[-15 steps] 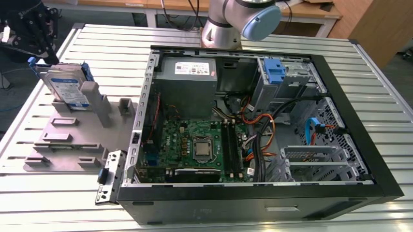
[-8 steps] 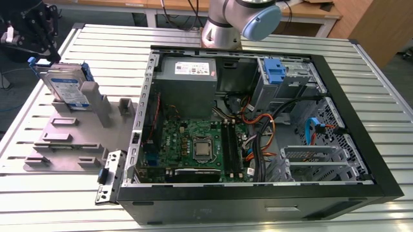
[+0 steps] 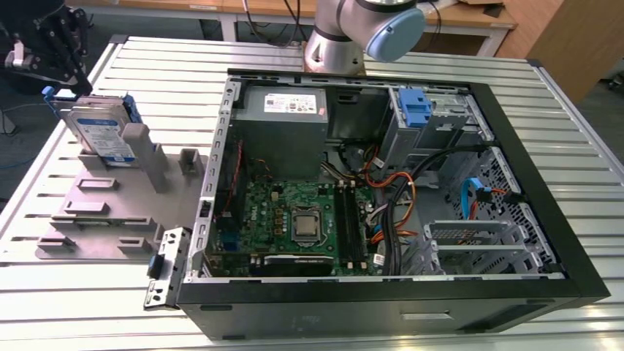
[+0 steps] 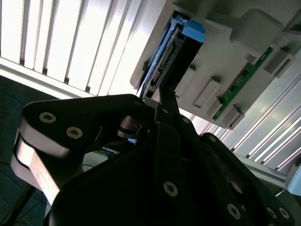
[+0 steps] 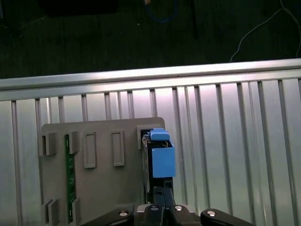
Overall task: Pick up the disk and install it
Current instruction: 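Pick up the disk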
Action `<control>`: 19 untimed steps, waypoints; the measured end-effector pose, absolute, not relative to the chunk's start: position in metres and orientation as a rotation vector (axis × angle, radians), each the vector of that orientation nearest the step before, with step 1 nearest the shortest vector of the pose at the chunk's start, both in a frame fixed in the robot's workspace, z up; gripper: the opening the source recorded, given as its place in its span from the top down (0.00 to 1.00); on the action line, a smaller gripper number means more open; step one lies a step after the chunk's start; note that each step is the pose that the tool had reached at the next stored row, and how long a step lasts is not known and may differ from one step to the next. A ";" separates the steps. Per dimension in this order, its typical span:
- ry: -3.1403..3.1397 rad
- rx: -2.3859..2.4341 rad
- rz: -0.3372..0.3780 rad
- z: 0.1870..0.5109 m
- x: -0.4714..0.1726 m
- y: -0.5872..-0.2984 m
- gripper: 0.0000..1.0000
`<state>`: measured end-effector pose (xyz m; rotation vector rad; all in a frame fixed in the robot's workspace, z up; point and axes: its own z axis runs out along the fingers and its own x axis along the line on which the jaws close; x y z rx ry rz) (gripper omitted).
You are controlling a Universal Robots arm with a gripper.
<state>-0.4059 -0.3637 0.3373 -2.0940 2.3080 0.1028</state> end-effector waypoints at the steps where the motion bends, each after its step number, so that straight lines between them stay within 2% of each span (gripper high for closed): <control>1: 2.307 -2.095 0.103 0.337 -0.406 -0.364 0.89; 19: 2.296 -2.088 0.084 0.335 -0.406 -0.364 0.89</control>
